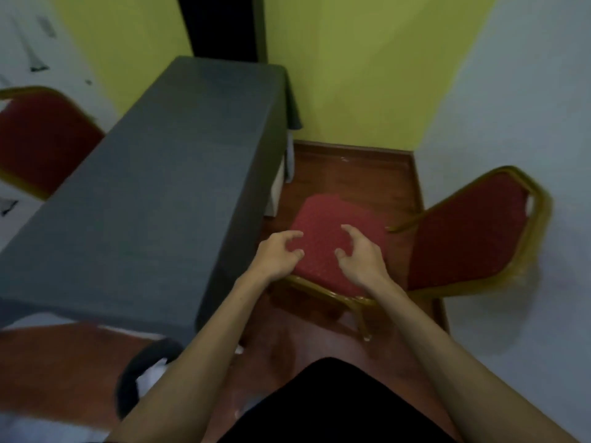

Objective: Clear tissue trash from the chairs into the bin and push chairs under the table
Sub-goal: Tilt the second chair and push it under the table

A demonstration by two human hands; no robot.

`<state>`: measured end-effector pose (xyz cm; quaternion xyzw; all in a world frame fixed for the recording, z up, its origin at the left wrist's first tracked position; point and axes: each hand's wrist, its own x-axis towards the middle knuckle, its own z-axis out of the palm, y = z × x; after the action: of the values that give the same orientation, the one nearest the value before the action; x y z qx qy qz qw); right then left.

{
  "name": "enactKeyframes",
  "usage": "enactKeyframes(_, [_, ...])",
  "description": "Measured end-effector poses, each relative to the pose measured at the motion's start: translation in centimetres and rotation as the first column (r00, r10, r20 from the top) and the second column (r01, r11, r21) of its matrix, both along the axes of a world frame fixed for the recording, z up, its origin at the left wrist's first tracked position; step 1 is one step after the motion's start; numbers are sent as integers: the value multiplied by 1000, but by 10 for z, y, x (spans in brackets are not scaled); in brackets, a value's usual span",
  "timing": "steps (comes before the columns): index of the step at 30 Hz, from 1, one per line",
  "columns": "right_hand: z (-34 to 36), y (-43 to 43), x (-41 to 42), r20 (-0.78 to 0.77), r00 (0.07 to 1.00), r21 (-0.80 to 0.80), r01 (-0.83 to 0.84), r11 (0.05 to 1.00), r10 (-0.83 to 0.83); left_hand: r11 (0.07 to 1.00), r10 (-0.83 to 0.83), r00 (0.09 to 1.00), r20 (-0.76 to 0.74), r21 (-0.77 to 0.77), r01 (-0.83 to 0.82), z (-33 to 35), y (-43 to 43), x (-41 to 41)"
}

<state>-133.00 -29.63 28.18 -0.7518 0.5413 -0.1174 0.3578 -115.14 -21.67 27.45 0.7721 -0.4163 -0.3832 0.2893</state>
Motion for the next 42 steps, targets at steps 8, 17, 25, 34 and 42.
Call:
enactKeyframes(8, [33,-92,-157,3,965,-101,261,960,-262,971,-233,972,7,-57,233,16,-126,-144])
enactKeyframes(17, [52,-157,-258,12,866,-226,489,842,-500,885,-466,885,-14,-10,466,24,-207,-267])
enactKeyframes(25, [44,-207,-280,80,775,-37,631,775,-627,833,-546,837,-38,86,547,6,-251,-341])
enactKeyframes(34, [37,-272,-308,4,889,263,441,858,-458,882,-443,895,-53,152,445,-11,-267,-399])
enactKeyframes(42, [21,-334,-306,52,936,388,302,871,-348,916,-281,944,-172,244,317,-8,-308,-408])
